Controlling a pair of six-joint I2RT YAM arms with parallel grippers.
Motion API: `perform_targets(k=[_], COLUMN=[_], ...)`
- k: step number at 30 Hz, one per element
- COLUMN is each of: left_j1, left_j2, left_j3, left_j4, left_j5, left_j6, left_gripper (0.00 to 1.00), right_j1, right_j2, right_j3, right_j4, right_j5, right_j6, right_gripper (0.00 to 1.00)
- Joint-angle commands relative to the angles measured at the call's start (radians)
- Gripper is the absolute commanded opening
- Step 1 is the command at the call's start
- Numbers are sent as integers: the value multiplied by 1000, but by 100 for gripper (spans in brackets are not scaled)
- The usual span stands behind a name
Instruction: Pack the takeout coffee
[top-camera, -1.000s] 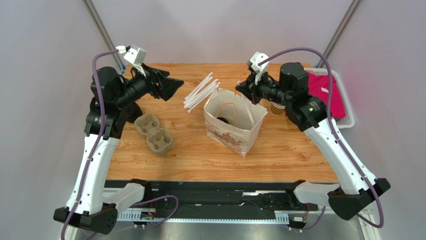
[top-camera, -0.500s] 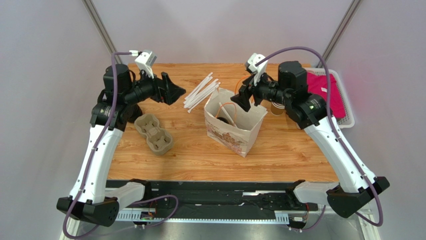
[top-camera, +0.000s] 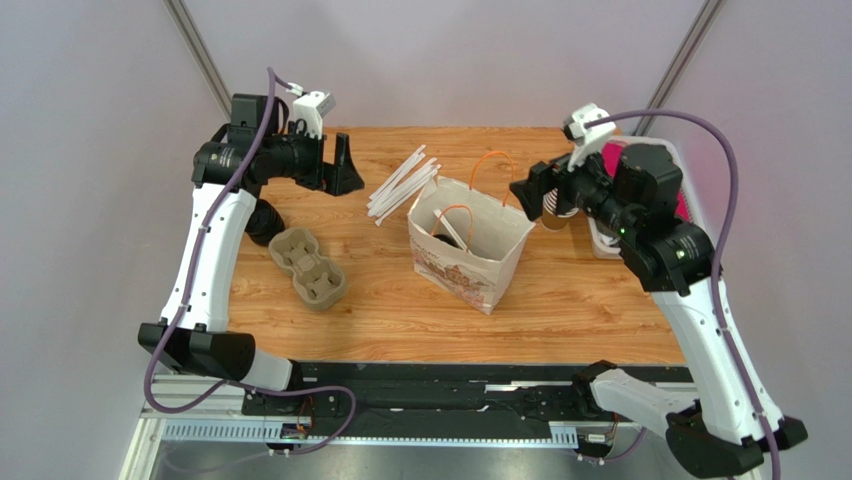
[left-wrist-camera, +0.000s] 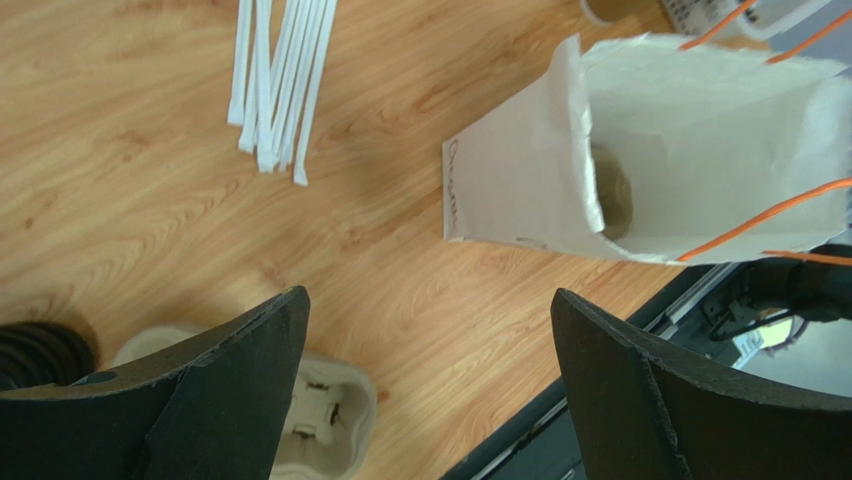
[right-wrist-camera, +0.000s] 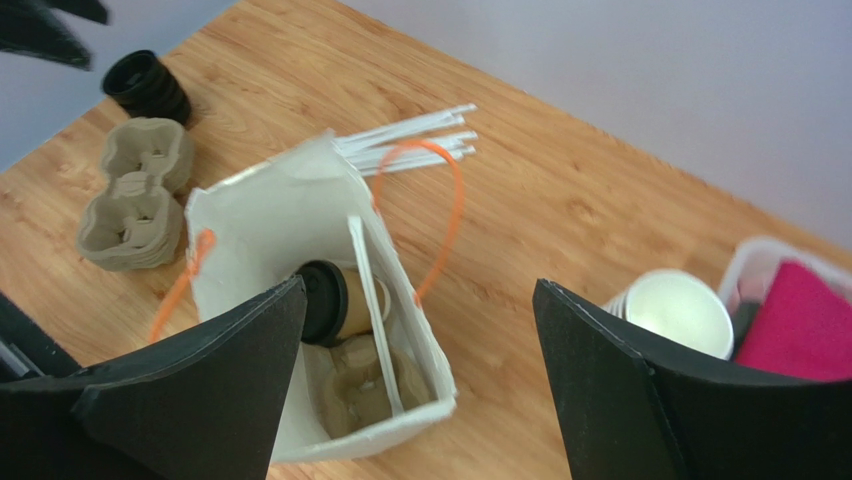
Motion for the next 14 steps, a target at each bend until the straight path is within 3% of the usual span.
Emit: perform_targets(k=[1, 8, 14], left_j1=[5, 2, 2], left_j2=[-52, -192, -267], left_j3=[-50, -335, -425], left_j4=[-95, 19, 33], left_j5=[-78, -141, -193], left_j6=[99, 90, 95], left_gripper=[99, 99, 99], right_j1=[-134, -281, -337], right_j2=[-129, -292, -323], right_j3=[-111, -337, -358], right_j4=[-76, -159, -167], right_j5=[32, 23, -2], right_j6=[97, 97, 133], right_gripper=[90, 90, 90])
